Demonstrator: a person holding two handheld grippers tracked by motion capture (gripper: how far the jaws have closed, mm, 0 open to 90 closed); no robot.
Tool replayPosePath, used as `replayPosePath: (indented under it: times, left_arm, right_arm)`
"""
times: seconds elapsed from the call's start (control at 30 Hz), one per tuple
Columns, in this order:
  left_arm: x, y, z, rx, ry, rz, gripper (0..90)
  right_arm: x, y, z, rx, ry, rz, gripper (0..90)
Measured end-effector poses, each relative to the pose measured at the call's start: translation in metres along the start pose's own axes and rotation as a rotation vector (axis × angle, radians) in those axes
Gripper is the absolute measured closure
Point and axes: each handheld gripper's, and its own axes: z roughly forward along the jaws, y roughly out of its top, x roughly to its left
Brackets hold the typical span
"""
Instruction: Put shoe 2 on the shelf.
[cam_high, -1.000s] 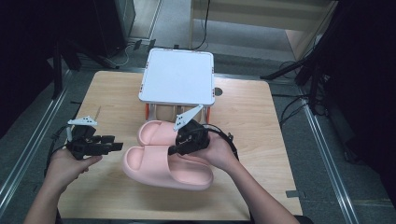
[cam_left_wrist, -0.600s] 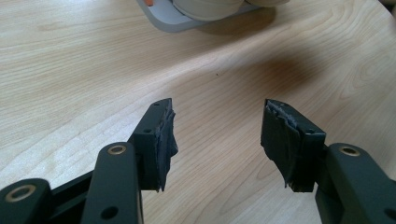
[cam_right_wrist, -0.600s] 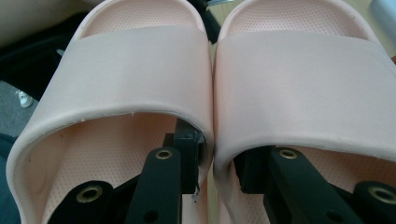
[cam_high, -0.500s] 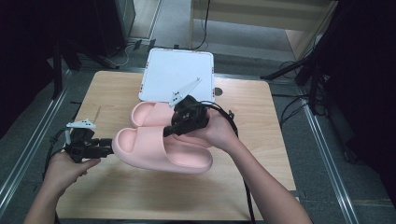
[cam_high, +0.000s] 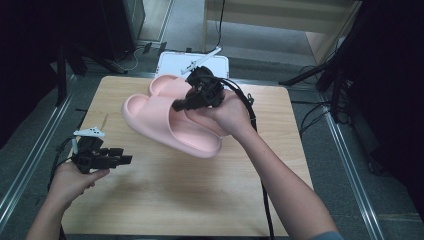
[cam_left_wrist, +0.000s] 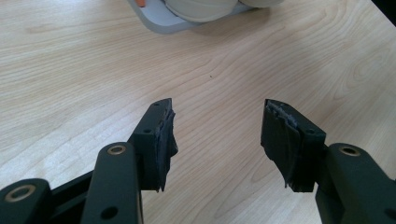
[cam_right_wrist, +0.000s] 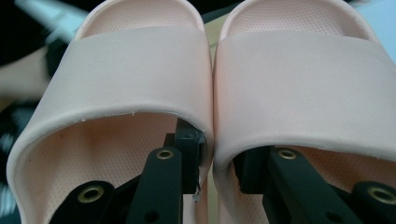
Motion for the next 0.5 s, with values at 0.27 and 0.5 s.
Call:
replayPosePath:
  times: [0.27, 0.5]
  left_arm:
    - [-0.001, 0.003, 0.004, 0.004, -0.024, 0.004, 44.3]
    - [-0.01, 0.008, 0.006, -0.007, -0.066, 0.057, 44.3]
  right_arm:
    - [-0.029, 0.023, 0.017, -0.037, -0.262, 0.211, 74.0]
    - [-0.059, 0.045, 0.035, -0.068, -0.466, 0.417, 73.9]
